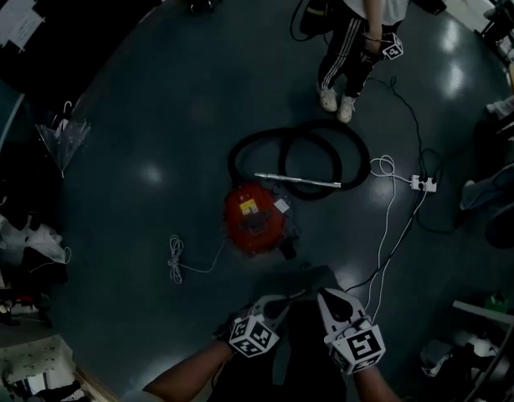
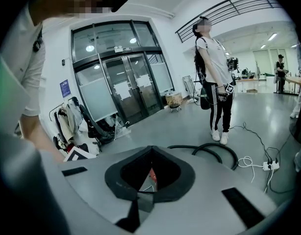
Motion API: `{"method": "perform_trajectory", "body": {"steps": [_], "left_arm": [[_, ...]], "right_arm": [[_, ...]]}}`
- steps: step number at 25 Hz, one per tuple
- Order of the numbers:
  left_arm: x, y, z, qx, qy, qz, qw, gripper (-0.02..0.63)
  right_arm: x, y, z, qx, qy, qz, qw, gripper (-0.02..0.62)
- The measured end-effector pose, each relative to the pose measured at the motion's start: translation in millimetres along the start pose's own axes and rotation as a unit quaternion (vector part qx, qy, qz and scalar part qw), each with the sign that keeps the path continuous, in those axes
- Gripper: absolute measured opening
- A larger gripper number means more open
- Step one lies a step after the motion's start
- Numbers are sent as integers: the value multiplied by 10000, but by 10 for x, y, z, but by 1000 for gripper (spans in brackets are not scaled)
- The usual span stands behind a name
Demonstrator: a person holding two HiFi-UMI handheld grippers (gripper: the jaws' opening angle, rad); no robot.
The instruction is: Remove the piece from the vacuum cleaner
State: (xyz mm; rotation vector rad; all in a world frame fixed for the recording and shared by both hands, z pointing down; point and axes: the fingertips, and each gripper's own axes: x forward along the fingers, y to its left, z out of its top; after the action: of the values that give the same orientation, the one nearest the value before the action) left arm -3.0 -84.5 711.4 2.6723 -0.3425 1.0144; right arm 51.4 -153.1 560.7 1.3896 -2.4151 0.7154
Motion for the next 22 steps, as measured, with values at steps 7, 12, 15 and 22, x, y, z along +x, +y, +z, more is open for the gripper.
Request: {"method": "perform_trajectory", "body": {"steps": [7, 12, 15, 22], "left_arm": [[-1310, -579, 707, -258, -72, 4, 9996, 26], [-1915, -752, 1136, -443, -337, 144, 9983, 26], [-2221, -901, 1403, -466, -502, 157, 9975, 26], [-2653, -968, 1781, -751, -780, 364, 9934, 26]], "right_arm": [[-841, 808, 593, 38, -67, 53, 10000, 17], [-1225, 1179, 983, -90, -268, -6, 9996, 17], [-1456, 1329, 1171, -113, -440, -98, 9989, 17], [-1848, 1540, 1400, -180, -595, -241, 9978, 17]]}}
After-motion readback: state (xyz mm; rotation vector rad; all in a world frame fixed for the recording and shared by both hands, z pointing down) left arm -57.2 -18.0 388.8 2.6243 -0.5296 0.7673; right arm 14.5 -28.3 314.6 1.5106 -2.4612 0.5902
